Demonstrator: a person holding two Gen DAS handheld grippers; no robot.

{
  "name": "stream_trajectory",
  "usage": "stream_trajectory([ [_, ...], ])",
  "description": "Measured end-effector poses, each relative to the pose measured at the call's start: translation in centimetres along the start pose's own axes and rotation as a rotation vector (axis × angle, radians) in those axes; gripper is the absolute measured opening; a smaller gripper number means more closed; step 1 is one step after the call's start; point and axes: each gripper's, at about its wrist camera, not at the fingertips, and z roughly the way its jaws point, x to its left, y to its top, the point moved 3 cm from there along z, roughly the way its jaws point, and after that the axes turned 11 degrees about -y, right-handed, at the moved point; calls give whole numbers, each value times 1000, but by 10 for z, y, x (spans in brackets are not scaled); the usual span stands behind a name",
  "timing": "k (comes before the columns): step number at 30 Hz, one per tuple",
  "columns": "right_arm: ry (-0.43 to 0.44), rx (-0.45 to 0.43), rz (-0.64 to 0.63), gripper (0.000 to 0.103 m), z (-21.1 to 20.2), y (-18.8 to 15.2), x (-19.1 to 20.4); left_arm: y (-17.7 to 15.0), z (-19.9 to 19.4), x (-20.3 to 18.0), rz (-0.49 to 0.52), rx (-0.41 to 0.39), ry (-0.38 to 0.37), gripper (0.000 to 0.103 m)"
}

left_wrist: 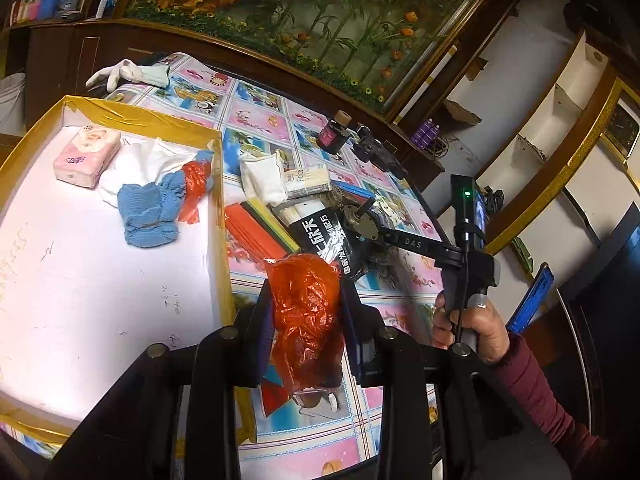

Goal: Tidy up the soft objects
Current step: 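Close the right tool on the blue plastic snack bag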

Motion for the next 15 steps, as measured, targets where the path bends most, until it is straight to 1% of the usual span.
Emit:
stream_trajectory([
  [1, 5, -7, 6, 26, -3, -1, 1, -1, -1, 0, -2, -2, 1, 28],
  [2, 14, -16, 6, 25, -8, -2, 0, -2, -3, 0, -5, -3, 2, 28],
  [6, 33, -58, 20, 24, -28, -9, -3, -6, -9, -1, -20, -12, 4, 28],
  [11, 80, -100, 51, 24, -61, -26, -21, -12, -21, -2, -39, -29, 7, 28],
  [15, 91, -131, 60, 24, -90, -41, -36, -15, -32, -5, -39, -50, 12, 28],
])
